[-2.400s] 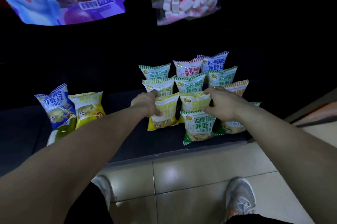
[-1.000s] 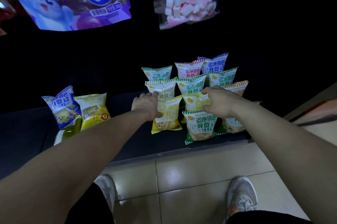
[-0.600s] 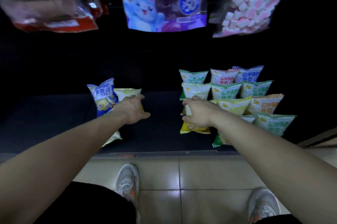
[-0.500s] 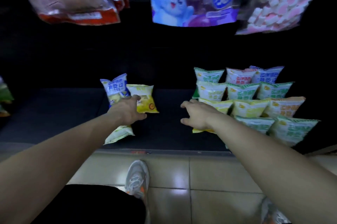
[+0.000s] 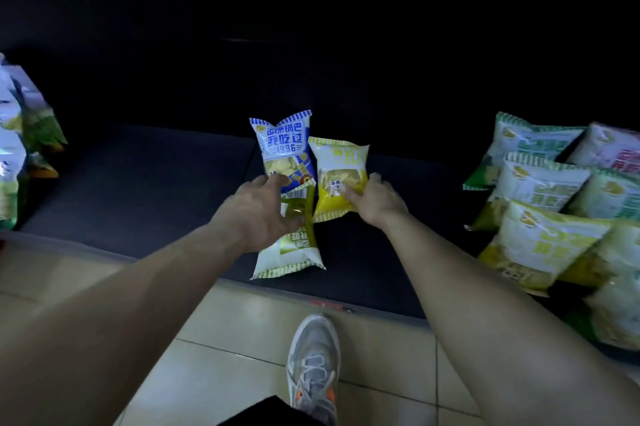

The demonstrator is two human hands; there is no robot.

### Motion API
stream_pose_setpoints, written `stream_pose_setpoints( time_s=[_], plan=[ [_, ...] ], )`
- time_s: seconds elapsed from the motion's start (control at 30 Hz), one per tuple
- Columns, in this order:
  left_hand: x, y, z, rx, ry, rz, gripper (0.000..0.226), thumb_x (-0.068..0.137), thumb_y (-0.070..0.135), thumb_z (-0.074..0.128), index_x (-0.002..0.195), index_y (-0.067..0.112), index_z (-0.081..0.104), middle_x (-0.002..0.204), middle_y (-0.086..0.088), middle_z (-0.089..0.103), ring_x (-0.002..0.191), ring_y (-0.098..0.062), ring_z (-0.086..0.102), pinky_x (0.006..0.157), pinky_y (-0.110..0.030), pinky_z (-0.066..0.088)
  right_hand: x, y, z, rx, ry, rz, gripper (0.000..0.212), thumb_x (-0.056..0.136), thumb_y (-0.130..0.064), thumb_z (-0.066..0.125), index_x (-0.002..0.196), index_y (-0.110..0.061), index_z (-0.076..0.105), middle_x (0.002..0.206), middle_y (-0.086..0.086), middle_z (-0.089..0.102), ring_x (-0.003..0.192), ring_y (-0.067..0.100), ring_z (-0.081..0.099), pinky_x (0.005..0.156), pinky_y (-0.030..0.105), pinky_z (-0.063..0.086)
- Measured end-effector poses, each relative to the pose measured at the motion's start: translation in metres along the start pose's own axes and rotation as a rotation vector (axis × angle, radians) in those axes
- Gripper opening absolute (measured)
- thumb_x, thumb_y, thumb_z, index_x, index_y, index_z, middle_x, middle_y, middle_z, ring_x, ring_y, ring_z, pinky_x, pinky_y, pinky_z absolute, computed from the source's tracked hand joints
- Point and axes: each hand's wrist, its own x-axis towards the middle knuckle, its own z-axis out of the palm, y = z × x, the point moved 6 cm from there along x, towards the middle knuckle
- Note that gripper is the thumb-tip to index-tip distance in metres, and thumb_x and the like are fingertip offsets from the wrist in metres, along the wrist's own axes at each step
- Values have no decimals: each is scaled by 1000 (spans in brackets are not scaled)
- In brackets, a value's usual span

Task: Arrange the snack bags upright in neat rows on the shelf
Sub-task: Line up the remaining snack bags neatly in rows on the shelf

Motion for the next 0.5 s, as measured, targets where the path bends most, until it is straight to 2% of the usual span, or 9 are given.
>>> stream_pose_setpoints(
  time_s=[0.1,0.17,0.23,0.33,0.43,0.5],
  plan=[
    [0,-4,13,31,-41,7,83,83,55,65,149,24,25,145,-3,40,132,-26,38,103,-45,39,20,-6,11,67,-1,-9,89,84,-68,59,141,-5,32,138,20,50,123,39,51,92,44,45],
    [-1,-7,17,41,-54,4,83,83,55,64,149,25,24,145,-2,40,133,-25,37,103,-44,39,29,-5,14,131,-19,6,106,78,-69,66,149,-4,21,142,19,48,126,37,50,93,43,44],
    [0,-10,19,36,-59,-3,84,82,56,64,149,25,23,145,-1,39,133,-24,36,103,-44,39,34,-2,15,150,-29,30,117,68,-73,72,149,-5,22,142,16,49,127,35,50,96,43,45],
    [2,-9,19,36,-61,-7,84,82,55,65,149,26,24,145,-1,40,132,-24,37,103,-44,39,34,4,14,35,-8,51,120,52,-79,76,140,-8,37,140,14,49,127,34,49,97,42,46],
    [2,-2,17,40,-56,7,84,82,55,65,149,27,23,145,-2,40,131,-26,39,103,-44,40,28,14,14,35,-30,53,122,50,-73,82,143,-10,35,143,16,37,127,35,46,91,38,44],
    [1,3,15,47,-54,23,85,82,54,65,150,25,23,145,-3,40,131,-27,39,103,-44,40,22,23,11,82,-53,38,118,52,-63,87,142,-11,32,142,15,38,124,34,49,88,36,44]
  ],
)
